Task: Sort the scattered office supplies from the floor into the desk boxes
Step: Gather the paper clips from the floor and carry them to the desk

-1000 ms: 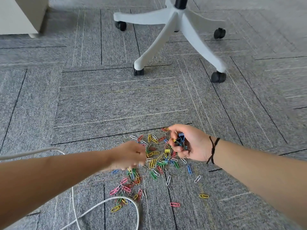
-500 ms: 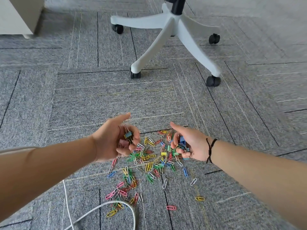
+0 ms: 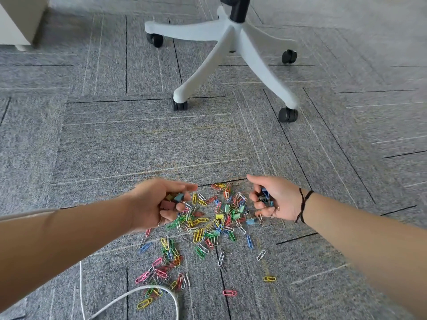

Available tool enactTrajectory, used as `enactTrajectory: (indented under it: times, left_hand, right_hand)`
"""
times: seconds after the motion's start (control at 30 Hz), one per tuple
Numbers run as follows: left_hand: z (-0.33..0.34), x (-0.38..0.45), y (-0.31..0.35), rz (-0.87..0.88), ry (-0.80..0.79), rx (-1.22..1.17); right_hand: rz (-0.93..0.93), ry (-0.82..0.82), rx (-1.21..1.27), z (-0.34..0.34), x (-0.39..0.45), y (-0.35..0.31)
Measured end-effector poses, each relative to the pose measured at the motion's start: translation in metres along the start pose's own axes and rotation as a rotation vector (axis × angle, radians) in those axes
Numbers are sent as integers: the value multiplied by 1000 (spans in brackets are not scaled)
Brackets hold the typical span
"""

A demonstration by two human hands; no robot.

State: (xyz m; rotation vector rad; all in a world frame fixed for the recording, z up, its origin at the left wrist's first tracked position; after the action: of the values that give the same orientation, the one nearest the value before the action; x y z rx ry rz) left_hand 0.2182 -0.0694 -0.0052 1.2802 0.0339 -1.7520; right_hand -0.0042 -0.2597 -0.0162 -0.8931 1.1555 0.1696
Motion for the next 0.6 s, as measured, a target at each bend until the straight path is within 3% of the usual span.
enactTrajectory:
  times: [0.13, 0.33, 0.6]
  left_hand:
    - [9, 7, -3, -5, 12, 38]
    - [24, 14, -11, -42, -15, 95]
    - [43, 32, -16, -67, 13, 86]
  right_hand:
    - [-24, 40, -192, -27, -5, 9]
    - [-307, 152, -1196, -21, -8, 37]
    - [-404, 374, -1631, -16, -7, 48]
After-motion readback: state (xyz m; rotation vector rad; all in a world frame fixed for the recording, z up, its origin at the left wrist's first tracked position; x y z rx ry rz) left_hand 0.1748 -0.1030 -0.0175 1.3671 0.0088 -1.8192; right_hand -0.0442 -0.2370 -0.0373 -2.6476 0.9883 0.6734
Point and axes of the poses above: each hand's wrist, its own x-axis towards the middle knuckle, its own z-axis out of the palm, y = z × x, the point moved 1 cm from there along x, towards the middle knuckle, and after that the axes turned 2 degrees about -x, right-handed, at the moved point
